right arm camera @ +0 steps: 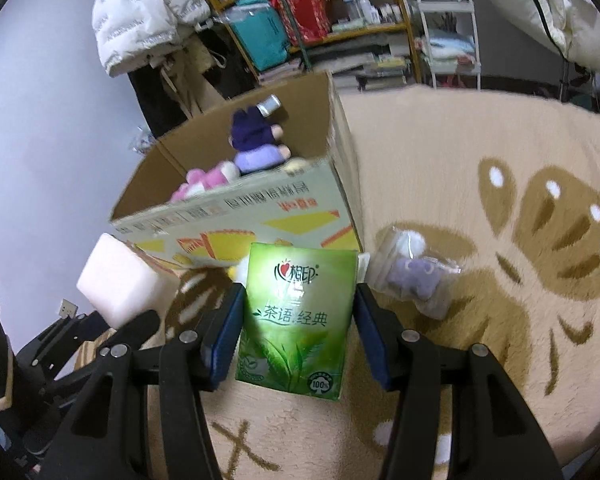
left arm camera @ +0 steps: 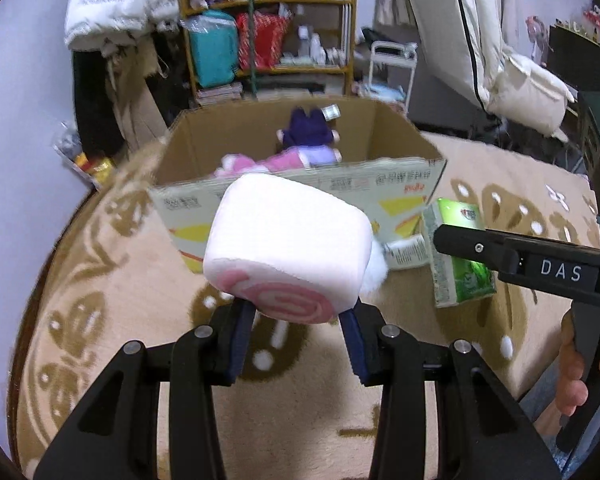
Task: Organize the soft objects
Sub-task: 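Lift the pink sponge and green tissue pack up toward the box, then carry both items over the box and open both tools to drop them in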
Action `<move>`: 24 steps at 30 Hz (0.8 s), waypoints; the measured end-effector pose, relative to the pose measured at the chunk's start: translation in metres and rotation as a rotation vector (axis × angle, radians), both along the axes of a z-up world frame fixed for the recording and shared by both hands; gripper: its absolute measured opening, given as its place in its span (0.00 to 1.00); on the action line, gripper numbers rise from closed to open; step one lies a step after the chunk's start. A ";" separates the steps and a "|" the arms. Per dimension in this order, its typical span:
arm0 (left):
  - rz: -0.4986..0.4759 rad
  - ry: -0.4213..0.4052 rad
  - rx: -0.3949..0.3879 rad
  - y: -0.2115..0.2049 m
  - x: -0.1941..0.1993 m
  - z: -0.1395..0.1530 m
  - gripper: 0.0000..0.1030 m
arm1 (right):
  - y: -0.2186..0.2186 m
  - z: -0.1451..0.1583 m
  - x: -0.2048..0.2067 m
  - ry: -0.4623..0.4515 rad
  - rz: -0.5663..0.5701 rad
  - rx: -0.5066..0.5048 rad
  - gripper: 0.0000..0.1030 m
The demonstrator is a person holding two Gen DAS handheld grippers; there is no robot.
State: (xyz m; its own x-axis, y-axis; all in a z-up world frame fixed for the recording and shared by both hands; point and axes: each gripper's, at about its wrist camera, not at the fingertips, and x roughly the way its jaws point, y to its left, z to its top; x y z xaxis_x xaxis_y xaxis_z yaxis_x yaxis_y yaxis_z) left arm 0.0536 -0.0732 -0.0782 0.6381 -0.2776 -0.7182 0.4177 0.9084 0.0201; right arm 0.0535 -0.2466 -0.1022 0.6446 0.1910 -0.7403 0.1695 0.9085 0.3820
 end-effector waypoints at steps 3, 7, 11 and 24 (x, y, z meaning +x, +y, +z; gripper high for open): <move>0.032 -0.073 0.005 0.006 -0.009 0.014 0.38 | 0.002 0.016 -0.004 -0.054 0.005 -0.021 0.56; 0.069 -0.156 -0.004 0.011 -0.015 0.031 0.38 | 0.013 0.037 -0.012 -0.133 0.006 -0.092 0.56; 0.113 -0.261 -0.020 0.018 -0.022 0.044 0.38 | 0.020 0.056 -0.015 -0.213 0.011 -0.132 0.56; 0.178 -0.376 -0.062 0.030 -0.017 0.073 0.39 | 0.042 0.096 -0.023 -0.443 -0.006 -0.294 0.56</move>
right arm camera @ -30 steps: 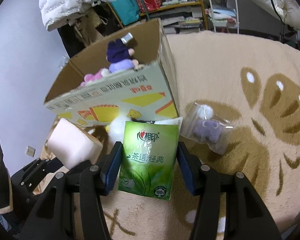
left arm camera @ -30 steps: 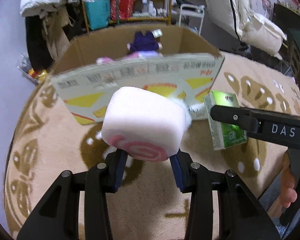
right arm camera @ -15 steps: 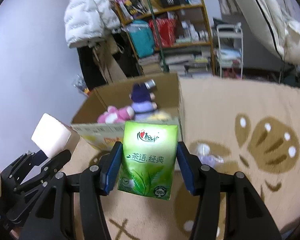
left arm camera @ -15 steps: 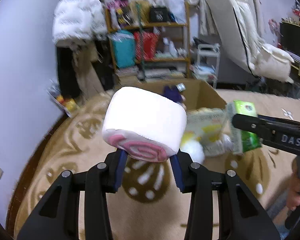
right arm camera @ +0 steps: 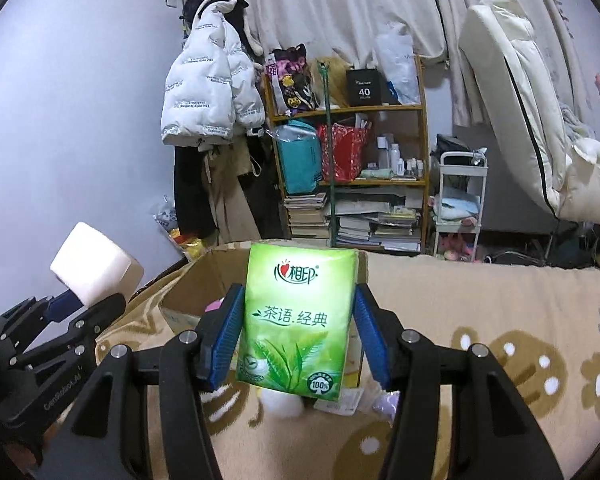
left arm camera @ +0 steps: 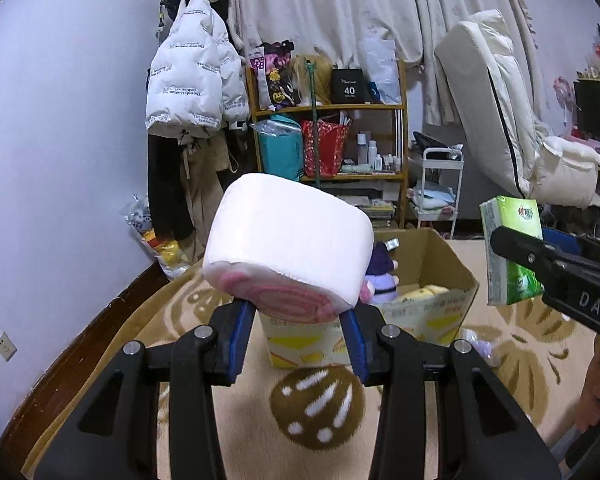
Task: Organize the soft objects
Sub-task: 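Carry both items over the box and open both tools to drop them in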
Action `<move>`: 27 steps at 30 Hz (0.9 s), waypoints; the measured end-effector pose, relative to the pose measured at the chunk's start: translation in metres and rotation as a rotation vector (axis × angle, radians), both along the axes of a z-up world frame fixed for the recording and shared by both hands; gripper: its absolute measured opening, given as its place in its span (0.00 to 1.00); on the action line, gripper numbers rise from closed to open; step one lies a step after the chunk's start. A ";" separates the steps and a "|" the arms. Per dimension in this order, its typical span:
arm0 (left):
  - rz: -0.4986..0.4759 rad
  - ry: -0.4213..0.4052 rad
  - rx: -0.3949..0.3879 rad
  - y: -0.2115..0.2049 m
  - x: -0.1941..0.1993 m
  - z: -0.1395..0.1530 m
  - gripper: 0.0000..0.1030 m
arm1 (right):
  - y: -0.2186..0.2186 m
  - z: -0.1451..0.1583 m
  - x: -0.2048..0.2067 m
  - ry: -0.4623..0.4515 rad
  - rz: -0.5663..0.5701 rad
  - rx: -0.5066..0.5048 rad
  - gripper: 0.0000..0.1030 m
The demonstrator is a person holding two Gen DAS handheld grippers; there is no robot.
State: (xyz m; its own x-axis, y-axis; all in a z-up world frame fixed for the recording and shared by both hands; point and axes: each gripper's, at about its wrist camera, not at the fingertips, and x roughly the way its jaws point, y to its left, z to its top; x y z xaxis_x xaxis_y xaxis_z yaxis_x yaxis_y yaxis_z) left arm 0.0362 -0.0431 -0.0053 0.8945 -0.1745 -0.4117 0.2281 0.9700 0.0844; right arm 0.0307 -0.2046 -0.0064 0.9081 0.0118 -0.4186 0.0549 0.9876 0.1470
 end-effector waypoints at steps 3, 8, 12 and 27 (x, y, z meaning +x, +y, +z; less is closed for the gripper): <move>-0.002 -0.005 -0.010 0.001 0.009 0.006 0.39 | -0.001 0.005 0.006 -0.024 0.005 -0.001 0.56; 0.009 -0.034 0.022 -0.002 0.024 0.014 0.39 | -0.008 0.009 0.022 -0.035 0.034 0.020 0.56; 0.009 -0.044 0.035 -0.005 0.040 0.016 0.40 | -0.016 0.007 0.040 -0.029 0.037 0.045 0.56; -0.007 -0.012 0.072 -0.020 0.088 -0.009 0.40 | -0.031 -0.009 0.075 -0.006 0.028 0.010 0.56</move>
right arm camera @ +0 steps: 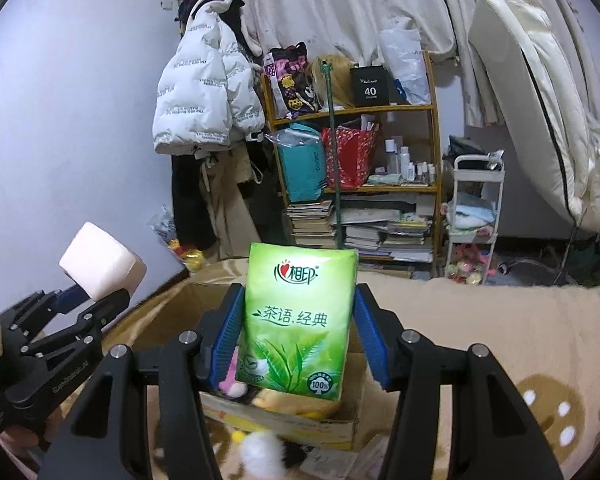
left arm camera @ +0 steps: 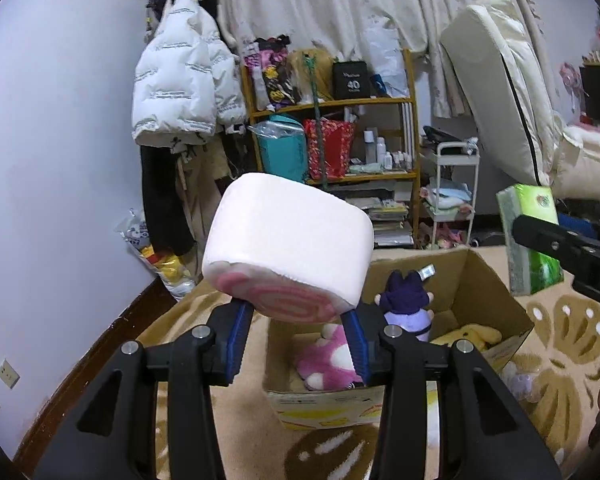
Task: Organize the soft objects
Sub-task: 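Carry both items over the box and open both tools to drop them in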
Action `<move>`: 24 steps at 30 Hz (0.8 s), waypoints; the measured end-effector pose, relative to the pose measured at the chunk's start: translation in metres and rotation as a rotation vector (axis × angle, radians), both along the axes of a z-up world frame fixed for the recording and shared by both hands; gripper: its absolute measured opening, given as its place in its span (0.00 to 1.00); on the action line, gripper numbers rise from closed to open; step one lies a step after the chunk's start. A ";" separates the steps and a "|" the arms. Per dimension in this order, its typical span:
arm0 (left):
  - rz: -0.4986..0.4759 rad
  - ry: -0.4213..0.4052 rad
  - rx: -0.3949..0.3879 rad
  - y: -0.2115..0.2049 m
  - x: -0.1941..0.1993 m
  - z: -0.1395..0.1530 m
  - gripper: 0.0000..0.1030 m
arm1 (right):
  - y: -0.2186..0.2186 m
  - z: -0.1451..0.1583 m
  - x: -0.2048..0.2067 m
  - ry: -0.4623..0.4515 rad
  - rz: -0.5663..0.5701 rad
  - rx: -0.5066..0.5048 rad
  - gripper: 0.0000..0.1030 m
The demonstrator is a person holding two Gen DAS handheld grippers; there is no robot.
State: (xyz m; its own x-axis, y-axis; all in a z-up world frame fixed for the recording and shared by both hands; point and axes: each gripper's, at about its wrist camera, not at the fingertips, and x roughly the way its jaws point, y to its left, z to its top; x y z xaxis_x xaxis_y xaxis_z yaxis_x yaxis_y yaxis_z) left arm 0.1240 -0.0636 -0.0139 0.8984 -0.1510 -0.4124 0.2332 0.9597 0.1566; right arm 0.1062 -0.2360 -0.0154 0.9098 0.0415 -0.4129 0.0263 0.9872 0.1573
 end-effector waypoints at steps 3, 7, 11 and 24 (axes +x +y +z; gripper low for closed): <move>-0.019 0.009 0.015 -0.007 0.003 -0.007 0.41 | 0.002 -0.006 0.005 0.008 0.008 -0.012 0.56; -0.029 0.035 0.016 -0.012 0.009 -0.015 0.41 | 0.004 -0.014 0.013 0.027 0.023 -0.005 0.56; -0.029 0.054 0.034 -0.017 0.015 -0.025 0.44 | 0.005 -0.024 0.023 0.054 0.044 0.009 0.57; -0.020 0.142 0.053 -0.020 0.024 -0.046 0.58 | 0.006 -0.044 0.034 0.127 0.074 0.043 0.59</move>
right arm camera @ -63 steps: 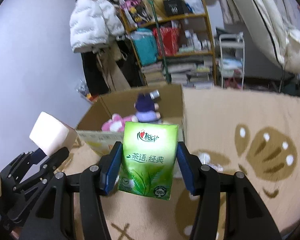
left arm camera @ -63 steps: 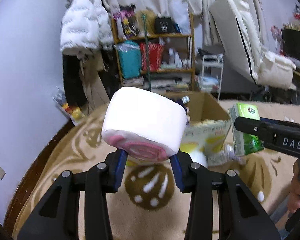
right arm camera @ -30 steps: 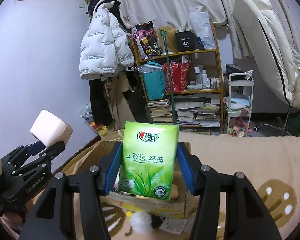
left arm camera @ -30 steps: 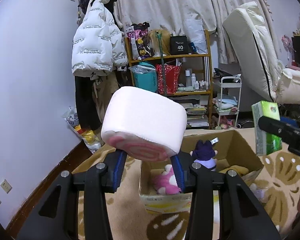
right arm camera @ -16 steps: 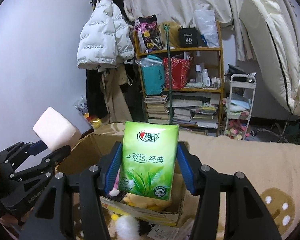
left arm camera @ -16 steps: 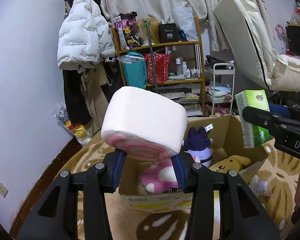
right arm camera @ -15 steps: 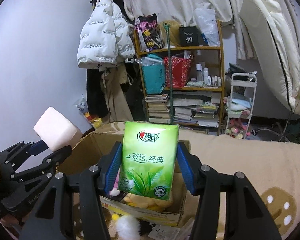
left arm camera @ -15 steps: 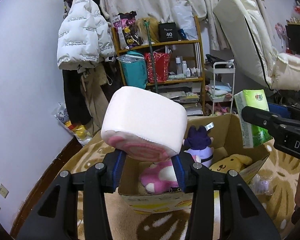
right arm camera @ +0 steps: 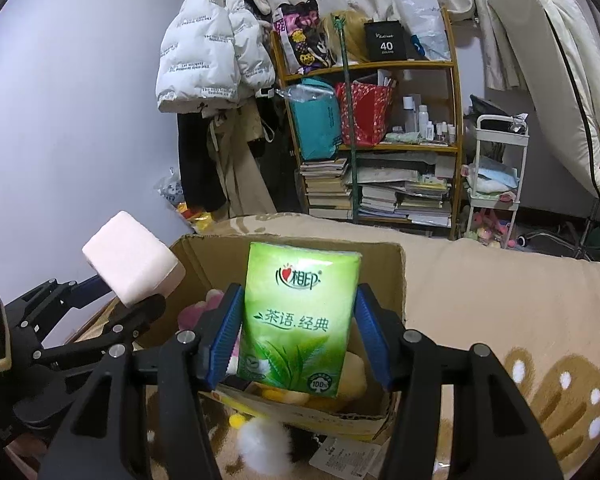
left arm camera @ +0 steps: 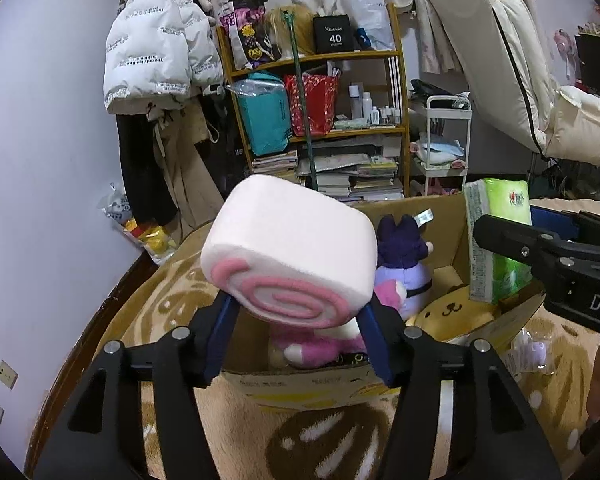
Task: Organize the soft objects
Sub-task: 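Carry both items over the box and open both tools to drop them in, then withdraw both tools from the box toward the remaining items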
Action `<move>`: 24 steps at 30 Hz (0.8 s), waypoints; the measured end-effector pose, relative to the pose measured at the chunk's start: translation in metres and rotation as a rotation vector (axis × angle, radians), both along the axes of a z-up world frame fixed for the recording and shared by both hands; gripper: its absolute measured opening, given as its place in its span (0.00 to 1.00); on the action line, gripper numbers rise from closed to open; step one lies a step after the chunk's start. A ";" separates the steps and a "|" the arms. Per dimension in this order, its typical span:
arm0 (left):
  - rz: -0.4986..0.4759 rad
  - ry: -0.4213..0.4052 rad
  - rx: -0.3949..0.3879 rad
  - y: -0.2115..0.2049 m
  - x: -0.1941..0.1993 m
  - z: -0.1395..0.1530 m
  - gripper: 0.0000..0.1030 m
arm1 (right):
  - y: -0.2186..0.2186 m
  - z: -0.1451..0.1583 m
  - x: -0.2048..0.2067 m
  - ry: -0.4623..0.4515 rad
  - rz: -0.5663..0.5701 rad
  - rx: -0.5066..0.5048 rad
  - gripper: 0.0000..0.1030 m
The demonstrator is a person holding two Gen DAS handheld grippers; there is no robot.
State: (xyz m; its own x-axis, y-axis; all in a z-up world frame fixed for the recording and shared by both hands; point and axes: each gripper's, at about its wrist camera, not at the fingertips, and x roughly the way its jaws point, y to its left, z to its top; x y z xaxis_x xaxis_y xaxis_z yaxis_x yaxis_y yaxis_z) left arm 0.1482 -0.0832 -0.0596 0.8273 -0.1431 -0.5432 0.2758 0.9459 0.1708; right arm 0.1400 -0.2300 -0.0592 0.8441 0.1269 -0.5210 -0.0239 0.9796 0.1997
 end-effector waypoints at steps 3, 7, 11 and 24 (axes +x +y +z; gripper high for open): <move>0.017 -0.001 -0.001 0.002 -0.002 -0.002 0.70 | -0.002 -0.002 0.001 0.011 0.005 0.023 0.71; 0.030 -0.029 -0.009 0.006 -0.007 0.004 0.81 | -0.004 -0.002 -0.002 0.016 -0.005 0.031 0.72; 0.035 -0.027 -0.016 0.010 -0.012 0.007 0.84 | -0.005 0.002 -0.008 0.011 -0.016 0.039 0.74; 0.036 -0.044 -0.027 0.013 -0.050 0.021 0.97 | -0.019 0.023 -0.044 -0.033 -0.088 0.102 1.00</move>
